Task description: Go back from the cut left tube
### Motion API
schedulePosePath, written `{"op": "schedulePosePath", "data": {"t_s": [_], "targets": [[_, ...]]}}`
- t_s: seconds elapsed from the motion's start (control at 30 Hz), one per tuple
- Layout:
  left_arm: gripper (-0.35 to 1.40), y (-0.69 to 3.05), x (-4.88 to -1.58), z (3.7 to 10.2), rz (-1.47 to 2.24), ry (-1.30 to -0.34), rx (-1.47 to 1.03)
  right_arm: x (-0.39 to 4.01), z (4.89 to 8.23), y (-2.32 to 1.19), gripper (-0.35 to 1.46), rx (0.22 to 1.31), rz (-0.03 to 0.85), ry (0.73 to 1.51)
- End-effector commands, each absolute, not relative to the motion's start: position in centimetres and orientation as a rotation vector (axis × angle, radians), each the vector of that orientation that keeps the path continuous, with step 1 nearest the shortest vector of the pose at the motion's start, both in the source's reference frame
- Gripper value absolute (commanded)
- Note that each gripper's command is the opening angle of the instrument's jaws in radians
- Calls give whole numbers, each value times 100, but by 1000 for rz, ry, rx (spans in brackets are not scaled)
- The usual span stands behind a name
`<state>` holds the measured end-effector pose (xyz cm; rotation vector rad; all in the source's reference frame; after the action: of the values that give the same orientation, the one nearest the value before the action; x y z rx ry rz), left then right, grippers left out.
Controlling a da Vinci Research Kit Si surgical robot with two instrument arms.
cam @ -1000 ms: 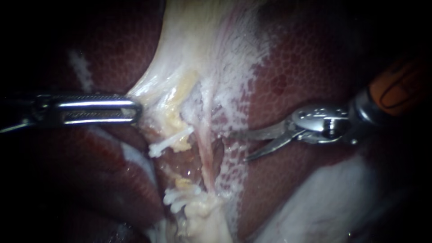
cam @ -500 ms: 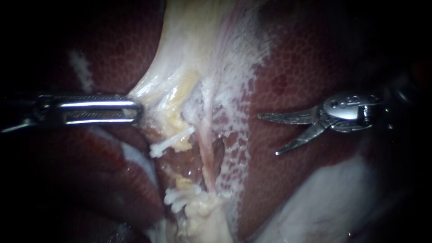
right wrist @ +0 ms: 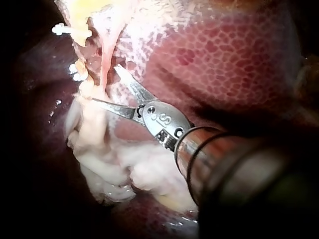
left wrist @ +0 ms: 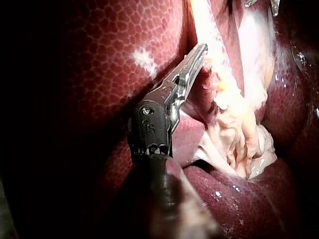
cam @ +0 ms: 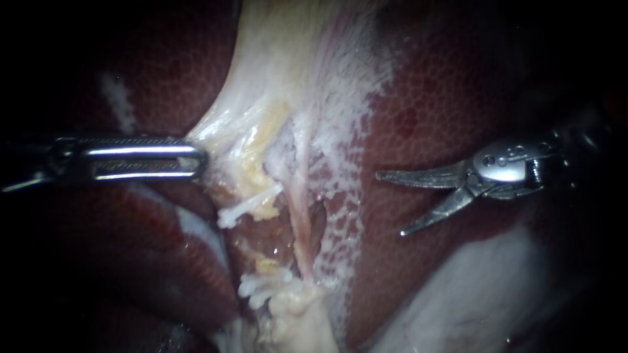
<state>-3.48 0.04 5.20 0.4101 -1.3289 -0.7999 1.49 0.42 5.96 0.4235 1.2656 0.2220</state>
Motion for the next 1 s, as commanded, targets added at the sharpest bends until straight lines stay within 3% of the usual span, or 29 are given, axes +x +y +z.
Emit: {"op": "schedulePosePath", "data": {"t_s": [0.03, 0.67, 1.0], "targets": [[-35, 4, -349, 520, -800, -1329, 410, 149, 595, 42, 120, 412, 220, 1265], [-35, 8, -359, 533, -801, -1319, 405, 149, 593, 40, 121, 368, 185, 1232], [-35, 11, -396, 567, -784, -1293, 399, 145, 592, 40, 123, 356, 187, 1228]]}}
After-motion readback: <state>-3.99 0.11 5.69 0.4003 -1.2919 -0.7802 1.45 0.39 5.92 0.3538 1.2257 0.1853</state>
